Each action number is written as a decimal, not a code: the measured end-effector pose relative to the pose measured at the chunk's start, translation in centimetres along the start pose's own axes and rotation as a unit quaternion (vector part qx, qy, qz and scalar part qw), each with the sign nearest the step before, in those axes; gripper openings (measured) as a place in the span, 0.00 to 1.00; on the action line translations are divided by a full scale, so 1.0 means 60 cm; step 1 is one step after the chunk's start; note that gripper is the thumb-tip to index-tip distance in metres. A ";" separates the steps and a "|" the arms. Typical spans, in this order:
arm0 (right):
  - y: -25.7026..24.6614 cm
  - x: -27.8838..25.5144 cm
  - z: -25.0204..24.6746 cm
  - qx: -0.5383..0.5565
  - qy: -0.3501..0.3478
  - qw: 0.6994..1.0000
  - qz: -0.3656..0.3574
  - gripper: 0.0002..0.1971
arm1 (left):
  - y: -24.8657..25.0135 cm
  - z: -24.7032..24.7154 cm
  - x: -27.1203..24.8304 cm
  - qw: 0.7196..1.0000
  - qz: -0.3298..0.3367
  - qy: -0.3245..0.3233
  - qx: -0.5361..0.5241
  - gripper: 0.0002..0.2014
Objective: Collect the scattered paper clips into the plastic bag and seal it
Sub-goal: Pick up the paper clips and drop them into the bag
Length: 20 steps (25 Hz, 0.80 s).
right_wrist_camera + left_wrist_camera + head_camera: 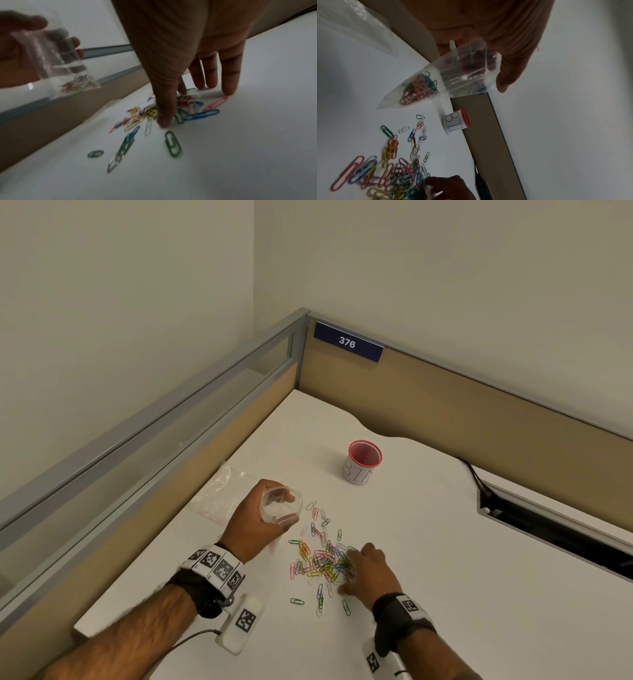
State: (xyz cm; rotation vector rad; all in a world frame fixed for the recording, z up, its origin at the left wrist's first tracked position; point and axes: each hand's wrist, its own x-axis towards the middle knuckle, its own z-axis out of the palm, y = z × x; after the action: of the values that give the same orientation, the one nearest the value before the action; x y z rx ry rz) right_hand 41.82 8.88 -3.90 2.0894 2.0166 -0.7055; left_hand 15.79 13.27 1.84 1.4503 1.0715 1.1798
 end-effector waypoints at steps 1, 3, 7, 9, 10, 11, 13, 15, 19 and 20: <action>-0.004 0.004 0.002 0.000 0.010 1.000 -0.013 0.26 | -0.002 -0.001 0.001 1.000 -0.003 0.002 -0.001 0.20; -0.008 0.014 -0.002 0.002 0.024 0.999 -0.031 0.13 | -0.004 -0.003 0.002 1.000 -0.007 0.007 0.001 0.21; -0.010 0.035 -0.027 0.027 0.049 0.998 -0.006 0.09 | -0.006 -0.002 0.002 1.000 -0.004 0.007 -0.006 0.20; -0.020 0.041 -0.035 0.039 0.051 0.998 -0.011 0.10 | -0.007 -0.003 0.000 1.000 -0.005 0.006 -0.013 0.20; -0.029 0.041 -0.035 0.039 0.037 0.998 -0.024 0.12 | -0.008 -0.003 -0.001 1.000 -0.005 0.003 -0.015 0.20; -0.037 0.038 -0.031 0.033 0.016 0.999 -0.040 0.15 | -0.008 -0.003 -0.003 1.000 -0.004 -0.001 -0.016 0.19; -0.052 0.032 -0.013 -0.003 -0.010 0.998 -0.066 0.23 | -0.008 -0.002 -0.003 1.000 -0.003 -0.005 -0.017 0.19; -0.062 0.028 0.006 -0.056 0.010 0.995 -0.081 0.22 | -0.008 0.000 -0.003 1.000 -0.003 -0.001 -0.024 0.19; -0.061 0.027 0.018 -0.080 0.057 0.990 -0.102 0.09 | -0.007 0.004 0.001 1.000 -0.001 0.000 -0.025 0.20; -0.057 0.027 0.016 -0.081 0.061 0.990 -0.100 0.08 | -0.007 0.006 0.001 1.000 -0.004 -0.002 -0.024 0.19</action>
State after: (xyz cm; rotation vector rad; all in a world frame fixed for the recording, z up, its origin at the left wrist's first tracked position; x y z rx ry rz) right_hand 38.22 10.21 -4.74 1.9018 2.2884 -0.4334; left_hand 16.13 13.33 1.42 1.4101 1.0388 1.1887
